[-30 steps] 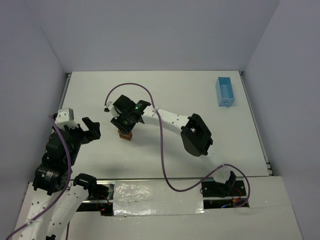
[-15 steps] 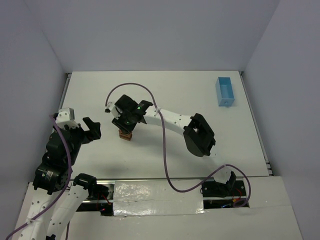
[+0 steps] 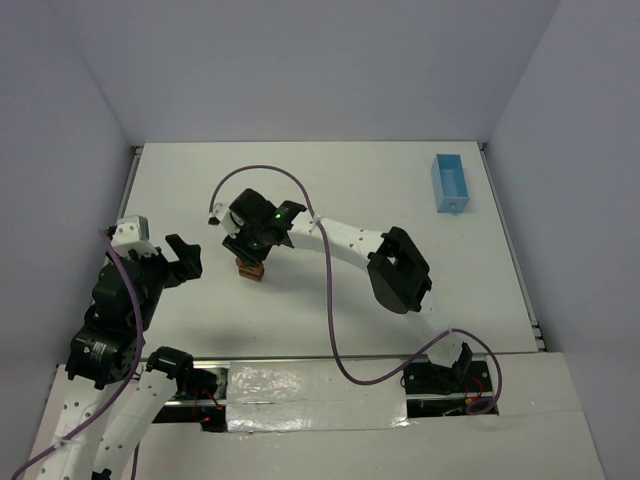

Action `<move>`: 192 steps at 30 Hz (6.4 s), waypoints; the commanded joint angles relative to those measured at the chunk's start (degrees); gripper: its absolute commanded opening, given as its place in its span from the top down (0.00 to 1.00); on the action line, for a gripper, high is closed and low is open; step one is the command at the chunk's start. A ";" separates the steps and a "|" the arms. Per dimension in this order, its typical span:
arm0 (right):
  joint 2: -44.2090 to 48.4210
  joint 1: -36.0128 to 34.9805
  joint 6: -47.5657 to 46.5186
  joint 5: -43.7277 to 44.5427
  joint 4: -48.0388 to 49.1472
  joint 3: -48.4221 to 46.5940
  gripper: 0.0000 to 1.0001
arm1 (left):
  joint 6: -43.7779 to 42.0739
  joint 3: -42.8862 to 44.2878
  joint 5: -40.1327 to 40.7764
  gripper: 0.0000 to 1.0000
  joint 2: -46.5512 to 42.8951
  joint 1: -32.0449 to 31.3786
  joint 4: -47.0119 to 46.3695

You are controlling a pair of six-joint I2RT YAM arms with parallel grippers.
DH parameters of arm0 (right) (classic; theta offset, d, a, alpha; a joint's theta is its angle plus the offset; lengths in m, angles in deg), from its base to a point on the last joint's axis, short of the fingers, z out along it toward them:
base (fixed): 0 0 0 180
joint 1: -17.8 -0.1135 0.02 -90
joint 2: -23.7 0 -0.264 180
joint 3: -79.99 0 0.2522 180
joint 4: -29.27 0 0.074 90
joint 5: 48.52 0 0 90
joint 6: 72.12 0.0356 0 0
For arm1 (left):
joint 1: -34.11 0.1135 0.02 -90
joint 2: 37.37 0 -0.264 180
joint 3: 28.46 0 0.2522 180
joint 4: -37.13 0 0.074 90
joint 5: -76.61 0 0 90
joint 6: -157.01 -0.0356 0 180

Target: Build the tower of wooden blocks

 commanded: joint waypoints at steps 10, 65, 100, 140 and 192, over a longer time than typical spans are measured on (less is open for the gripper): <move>2.07 0.37 -1.27 -0.20 2.44 0.02 0.76 | -1.64 -0.25 -0.52 0.01 0.18 0.33 -3.10; 2.42 0.46 -1.98 -1.43 3.23 1.07 0.55 | -2.26 -0.60 -2.10 0.00 0.18 0.33 -3.72; 7.24 1.07 3.29 2.25 4.63 0.45 0.00 | -2.79 -0.78 -3.77 0.00 0.44 0.33 -4.07; -1.26 20.50 25.79 16.49 4.12 5.57 0.17 | -2.87 -0.78 -4.30 0.00 1.85 0.24 -4.16; 69.90 -9.28 0.14 5.96 66.16 70.85 0.74 | 30.50 -0.76 -53.14 0.00 2.74 0.24 -23.11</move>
